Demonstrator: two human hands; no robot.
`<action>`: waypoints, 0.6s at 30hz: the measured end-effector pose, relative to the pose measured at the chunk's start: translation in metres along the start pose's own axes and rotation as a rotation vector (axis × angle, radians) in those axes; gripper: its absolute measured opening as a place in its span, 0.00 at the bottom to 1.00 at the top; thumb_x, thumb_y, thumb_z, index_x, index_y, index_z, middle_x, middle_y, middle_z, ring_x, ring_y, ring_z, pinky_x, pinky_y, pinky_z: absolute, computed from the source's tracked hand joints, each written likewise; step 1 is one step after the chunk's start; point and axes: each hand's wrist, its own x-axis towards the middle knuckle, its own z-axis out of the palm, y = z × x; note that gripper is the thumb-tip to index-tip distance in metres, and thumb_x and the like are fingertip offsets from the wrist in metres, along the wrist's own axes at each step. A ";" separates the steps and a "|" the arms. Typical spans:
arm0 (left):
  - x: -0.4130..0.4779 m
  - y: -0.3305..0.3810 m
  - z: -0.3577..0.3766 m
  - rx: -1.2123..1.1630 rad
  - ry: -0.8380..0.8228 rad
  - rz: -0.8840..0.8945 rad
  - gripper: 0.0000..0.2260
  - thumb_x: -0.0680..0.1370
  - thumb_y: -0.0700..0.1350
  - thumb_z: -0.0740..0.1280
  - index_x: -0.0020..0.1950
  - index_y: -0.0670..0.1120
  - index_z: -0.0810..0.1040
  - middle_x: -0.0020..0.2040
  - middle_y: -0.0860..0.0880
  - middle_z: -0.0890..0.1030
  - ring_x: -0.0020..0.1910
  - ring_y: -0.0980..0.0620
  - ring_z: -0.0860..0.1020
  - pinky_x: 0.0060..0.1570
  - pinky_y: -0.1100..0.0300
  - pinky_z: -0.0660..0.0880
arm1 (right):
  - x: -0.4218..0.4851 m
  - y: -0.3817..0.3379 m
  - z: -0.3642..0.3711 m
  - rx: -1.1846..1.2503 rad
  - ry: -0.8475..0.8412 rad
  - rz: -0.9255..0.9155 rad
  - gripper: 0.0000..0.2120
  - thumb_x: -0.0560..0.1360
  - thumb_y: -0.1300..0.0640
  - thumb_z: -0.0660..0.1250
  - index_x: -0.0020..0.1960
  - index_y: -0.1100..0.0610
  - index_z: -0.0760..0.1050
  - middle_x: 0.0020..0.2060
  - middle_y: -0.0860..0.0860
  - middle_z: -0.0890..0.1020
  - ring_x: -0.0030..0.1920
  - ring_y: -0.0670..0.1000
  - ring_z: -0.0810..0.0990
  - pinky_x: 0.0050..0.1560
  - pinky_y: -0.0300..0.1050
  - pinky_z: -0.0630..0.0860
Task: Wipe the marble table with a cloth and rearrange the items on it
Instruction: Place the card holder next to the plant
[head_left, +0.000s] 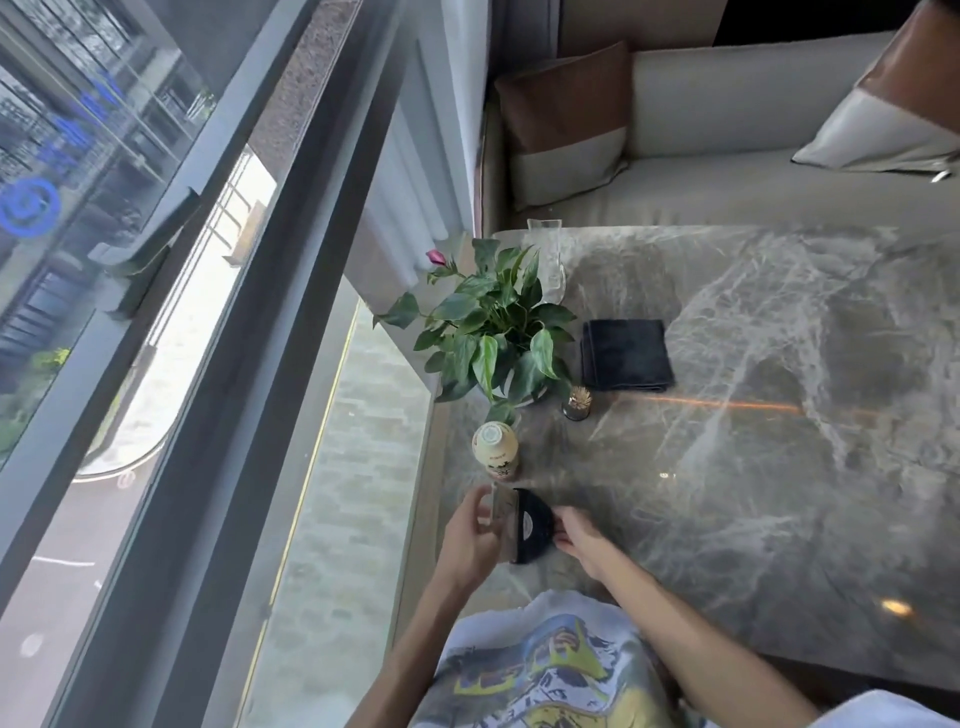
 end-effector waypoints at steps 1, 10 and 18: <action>0.000 0.000 0.002 0.006 0.001 0.003 0.17 0.71 0.43 0.61 0.55 0.61 0.73 0.50 0.49 0.81 0.47 0.46 0.82 0.48 0.42 0.80 | 0.001 0.001 -0.003 0.005 0.008 -0.003 0.17 0.80 0.57 0.58 0.66 0.62 0.69 0.46 0.55 0.77 0.40 0.49 0.74 0.41 0.41 0.73; 0.005 0.007 0.019 0.001 0.007 0.019 0.21 0.75 0.40 0.64 0.68 0.49 0.70 0.59 0.45 0.80 0.56 0.46 0.80 0.56 0.45 0.78 | -0.002 -0.001 -0.023 0.079 -0.012 -0.017 0.25 0.81 0.46 0.56 0.71 0.62 0.67 0.65 0.59 0.74 0.60 0.57 0.74 0.57 0.47 0.71; 0.015 0.020 0.037 0.017 -0.006 0.077 0.25 0.72 0.48 0.63 0.69 0.47 0.71 0.63 0.45 0.79 0.59 0.47 0.79 0.59 0.44 0.77 | -0.010 -0.013 -0.044 0.185 -0.046 -0.037 0.28 0.82 0.44 0.53 0.72 0.64 0.66 0.67 0.60 0.73 0.69 0.59 0.70 0.70 0.51 0.65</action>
